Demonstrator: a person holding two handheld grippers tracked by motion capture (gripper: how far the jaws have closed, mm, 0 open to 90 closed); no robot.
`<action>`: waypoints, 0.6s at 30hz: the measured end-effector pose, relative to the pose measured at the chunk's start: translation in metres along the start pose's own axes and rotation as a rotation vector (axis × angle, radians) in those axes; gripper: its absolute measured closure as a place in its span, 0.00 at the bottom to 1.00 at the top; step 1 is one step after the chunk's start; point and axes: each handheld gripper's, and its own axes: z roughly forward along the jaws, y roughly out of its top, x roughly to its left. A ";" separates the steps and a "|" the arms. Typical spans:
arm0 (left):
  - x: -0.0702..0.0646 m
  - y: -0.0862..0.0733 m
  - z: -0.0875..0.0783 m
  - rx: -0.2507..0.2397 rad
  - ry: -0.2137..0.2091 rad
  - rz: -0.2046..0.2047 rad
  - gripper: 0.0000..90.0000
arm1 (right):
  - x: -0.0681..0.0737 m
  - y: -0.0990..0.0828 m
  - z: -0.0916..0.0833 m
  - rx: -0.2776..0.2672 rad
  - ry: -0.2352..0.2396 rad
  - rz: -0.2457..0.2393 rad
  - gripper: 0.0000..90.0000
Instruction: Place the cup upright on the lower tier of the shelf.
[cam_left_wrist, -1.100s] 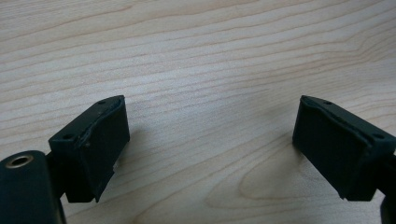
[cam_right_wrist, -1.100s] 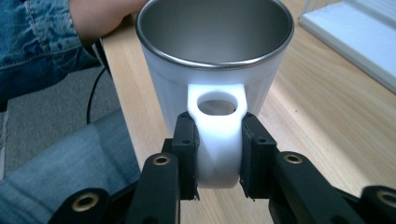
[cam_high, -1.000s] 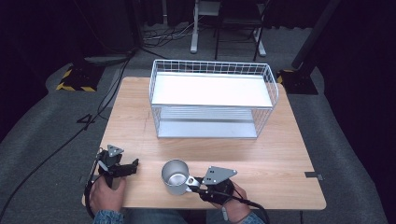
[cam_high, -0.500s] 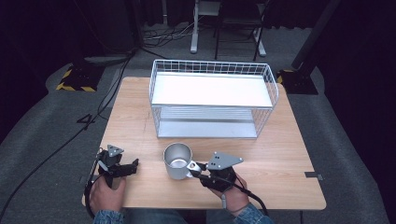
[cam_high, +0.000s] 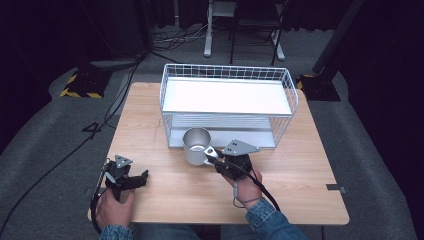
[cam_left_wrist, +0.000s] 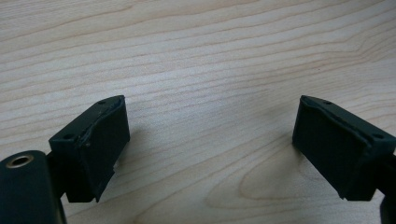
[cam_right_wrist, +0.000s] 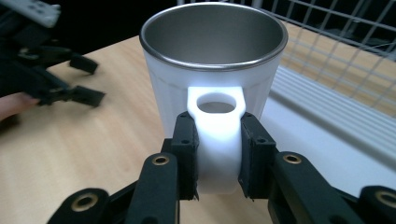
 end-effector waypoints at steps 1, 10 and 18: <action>0.000 0.000 0.000 0.000 0.000 0.000 0.13 | -0.003 0.001 0.002 -0.004 -0.012 -0.001 0.79; 0.000 0.000 0.000 0.000 0.000 0.000 0.13 | -0.027 0.008 0.023 -0.037 -0.088 0.059 0.79; 0.000 0.000 0.000 0.000 0.000 -0.001 0.13 | -0.039 0.009 0.045 -0.040 -0.116 0.086 0.79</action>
